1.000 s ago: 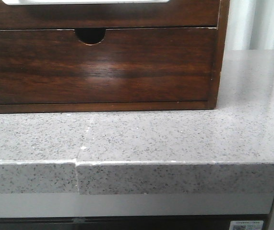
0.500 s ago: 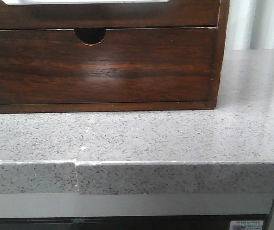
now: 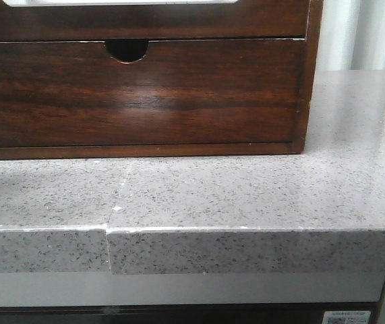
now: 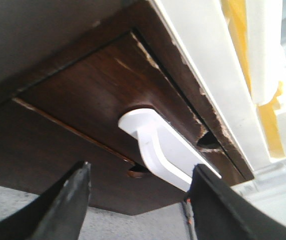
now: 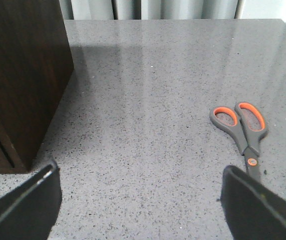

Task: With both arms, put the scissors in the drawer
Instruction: 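Pull the drawer open toward the robot with the left gripper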

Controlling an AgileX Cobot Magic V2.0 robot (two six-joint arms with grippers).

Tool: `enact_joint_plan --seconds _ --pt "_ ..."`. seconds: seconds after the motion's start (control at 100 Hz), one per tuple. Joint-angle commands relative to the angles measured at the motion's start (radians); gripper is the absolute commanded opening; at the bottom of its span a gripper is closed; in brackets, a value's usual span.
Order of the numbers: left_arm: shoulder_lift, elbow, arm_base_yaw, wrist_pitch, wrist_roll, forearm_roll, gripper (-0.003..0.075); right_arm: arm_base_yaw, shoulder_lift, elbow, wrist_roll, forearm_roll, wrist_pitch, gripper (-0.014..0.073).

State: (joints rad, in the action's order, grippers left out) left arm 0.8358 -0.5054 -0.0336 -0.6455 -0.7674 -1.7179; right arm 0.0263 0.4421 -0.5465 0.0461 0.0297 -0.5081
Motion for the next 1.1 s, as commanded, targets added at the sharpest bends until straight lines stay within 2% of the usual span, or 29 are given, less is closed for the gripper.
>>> enact_joint_plan --seconds 0.0,0.42,0.55,0.78,1.09 --pt "0.046 -0.031 0.000 -0.098 -0.094 -0.148 0.0396 0.003 0.013 -0.029 -0.011 -0.005 0.082 0.0583" --pt "0.275 -0.155 0.000 -0.282 -0.131 -0.150 0.0395 0.003 0.013 -0.029 -0.011 -0.005 0.082 0.0583" --pt "0.315 -0.189 -0.004 -0.285 -0.132 -0.150 0.0385 0.003 0.013 -0.029 -0.011 -0.005 0.082 0.0583" --pt "0.374 -0.235 -0.072 -0.281 -0.140 -0.150 0.0385 0.003 0.013 -0.029 -0.011 -0.005 0.082 0.0583" --pt "0.381 -0.243 -0.070 -0.276 -0.159 -0.150 0.0384 0.003 0.013 -0.029 -0.011 -0.005 0.082 0.0583"
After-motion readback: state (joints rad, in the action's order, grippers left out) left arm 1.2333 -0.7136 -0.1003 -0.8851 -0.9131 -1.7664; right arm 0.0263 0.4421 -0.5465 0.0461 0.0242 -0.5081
